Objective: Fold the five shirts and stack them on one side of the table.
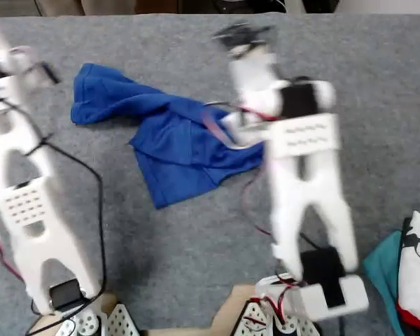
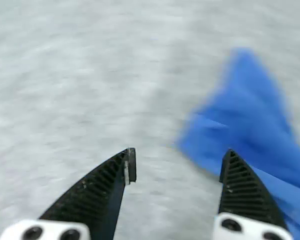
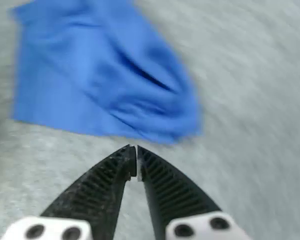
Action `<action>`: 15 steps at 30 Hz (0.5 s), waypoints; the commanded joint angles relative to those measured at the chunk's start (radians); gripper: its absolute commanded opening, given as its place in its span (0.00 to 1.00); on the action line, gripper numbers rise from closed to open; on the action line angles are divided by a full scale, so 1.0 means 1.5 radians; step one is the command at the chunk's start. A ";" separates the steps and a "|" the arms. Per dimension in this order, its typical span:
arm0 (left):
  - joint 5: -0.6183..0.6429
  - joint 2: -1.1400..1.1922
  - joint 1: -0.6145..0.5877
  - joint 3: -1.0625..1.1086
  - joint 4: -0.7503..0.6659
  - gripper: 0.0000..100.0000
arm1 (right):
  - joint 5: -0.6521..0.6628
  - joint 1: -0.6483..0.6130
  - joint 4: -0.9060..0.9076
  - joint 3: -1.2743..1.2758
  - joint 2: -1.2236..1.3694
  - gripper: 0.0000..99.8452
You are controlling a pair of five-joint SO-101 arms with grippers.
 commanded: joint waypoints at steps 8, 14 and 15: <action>-0.006 -0.027 -0.116 0.202 0.007 0.28 | 0.000 -0.217 -0.094 -0.077 0.189 0.17; -0.003 0.018 -0.108 0.262 -0.014 0.28 | 0.005 -0.285 -0.100 -0.188 0.307 0.17; -0.003 0.031 -0.108 0.259 -0.021 0.28 | 0.005 -0.289 -0.114 -0.203 0.334 0.17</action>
